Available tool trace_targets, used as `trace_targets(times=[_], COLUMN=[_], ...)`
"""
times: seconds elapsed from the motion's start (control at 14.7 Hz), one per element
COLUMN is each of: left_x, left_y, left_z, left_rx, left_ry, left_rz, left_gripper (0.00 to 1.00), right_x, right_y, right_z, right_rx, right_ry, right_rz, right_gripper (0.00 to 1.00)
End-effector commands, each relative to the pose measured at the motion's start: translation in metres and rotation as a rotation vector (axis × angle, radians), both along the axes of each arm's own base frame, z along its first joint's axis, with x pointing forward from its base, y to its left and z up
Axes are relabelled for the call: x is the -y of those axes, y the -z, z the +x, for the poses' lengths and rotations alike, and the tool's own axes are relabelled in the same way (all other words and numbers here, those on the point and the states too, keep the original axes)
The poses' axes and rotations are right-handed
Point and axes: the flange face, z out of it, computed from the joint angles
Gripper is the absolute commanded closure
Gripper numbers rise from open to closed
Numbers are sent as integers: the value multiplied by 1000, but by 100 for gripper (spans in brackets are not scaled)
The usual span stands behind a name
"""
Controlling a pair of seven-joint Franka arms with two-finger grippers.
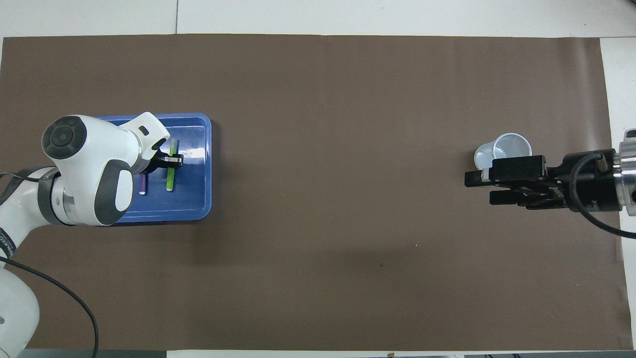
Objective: Transfer and insert pens with both arms
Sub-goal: 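Grasp the green pen in the tray with the left gripper, then lift the green pen toward the right gripper while the right gripper approaches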
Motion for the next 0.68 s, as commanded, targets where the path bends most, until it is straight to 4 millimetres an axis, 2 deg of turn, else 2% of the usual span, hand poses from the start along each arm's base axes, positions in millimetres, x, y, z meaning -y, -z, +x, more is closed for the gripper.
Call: trace_targets(times=[0.0, 0.14, 0.27, 0.34, 0.41, 0.48, 0.61], left_x=[-2, -2, 9, 23, 48, 69, 116], left_y=[-45, -70, -94, -102, -111, -115, -121], left_z=[-5, -4, -3, -3, -6, -8, -17], left_rx=[-31, -39, -57, -66, -68, -69, -74], left_ry=[-32, -88, -227, -274, -304, -358, -552], left_rz=[10, 9, -1, -3, -5, -10, -50], left_gripper=[100, 100, 100, 100, 100, 100, 100], right_x=[-2, -2, -3, -5, -7, -28, -51], right_y=[-2, -2, -2, -2, -2, -2, 9], right_z=[-6, -6, -6, -6, -4, -3, 0], right_rx=[5, 6, 7, 11, 18, 34, 23], right_ry=[26, 25, 25, 25, 29, 5, 35], right_rz=[18, 18, 18, 16, 14, 7, 35], right_gripper=[0, 0, 0, 0, 0, 0, 0])
